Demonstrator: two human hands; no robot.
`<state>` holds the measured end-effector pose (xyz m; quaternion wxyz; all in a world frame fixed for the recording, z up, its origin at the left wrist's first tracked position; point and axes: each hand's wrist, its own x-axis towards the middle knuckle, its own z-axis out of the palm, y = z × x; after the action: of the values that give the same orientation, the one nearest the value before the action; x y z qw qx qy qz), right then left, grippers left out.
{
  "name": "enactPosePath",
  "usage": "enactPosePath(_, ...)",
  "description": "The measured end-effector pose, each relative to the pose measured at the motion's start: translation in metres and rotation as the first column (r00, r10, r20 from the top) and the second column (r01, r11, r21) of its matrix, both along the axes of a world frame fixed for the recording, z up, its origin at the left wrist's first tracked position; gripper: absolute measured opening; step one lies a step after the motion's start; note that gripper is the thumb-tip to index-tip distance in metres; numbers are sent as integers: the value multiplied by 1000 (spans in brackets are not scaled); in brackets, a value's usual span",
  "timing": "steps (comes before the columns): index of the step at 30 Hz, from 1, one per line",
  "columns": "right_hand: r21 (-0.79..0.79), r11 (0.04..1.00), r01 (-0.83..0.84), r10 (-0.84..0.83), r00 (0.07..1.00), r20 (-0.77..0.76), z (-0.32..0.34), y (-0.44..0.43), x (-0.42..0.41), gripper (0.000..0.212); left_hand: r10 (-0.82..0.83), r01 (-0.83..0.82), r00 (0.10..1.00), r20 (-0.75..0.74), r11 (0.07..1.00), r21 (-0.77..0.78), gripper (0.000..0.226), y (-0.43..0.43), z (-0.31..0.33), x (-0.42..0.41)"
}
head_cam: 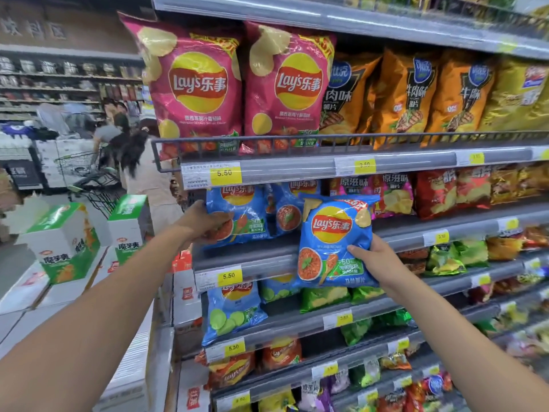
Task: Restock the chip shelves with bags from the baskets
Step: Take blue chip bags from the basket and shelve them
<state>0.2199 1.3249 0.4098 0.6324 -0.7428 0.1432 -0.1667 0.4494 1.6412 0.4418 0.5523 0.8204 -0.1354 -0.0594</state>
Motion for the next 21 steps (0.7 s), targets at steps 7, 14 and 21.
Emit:
enactPosePath(7,-17,1000,27,-27,999,-27,1,4,1,25,-6,-3,994,110,996,86,28,-10,-7,18)
enactPosePath(14,-70,997,19,-24,997,-68,3,-1,7,25,71,-79,991,113,995,66,62,-15,-13,49)
enactPosePath(21,-82,997,-11,4,996,-84,5,-6,11,28,127,-127,988,91,992,-9,68,-24,-16,72)
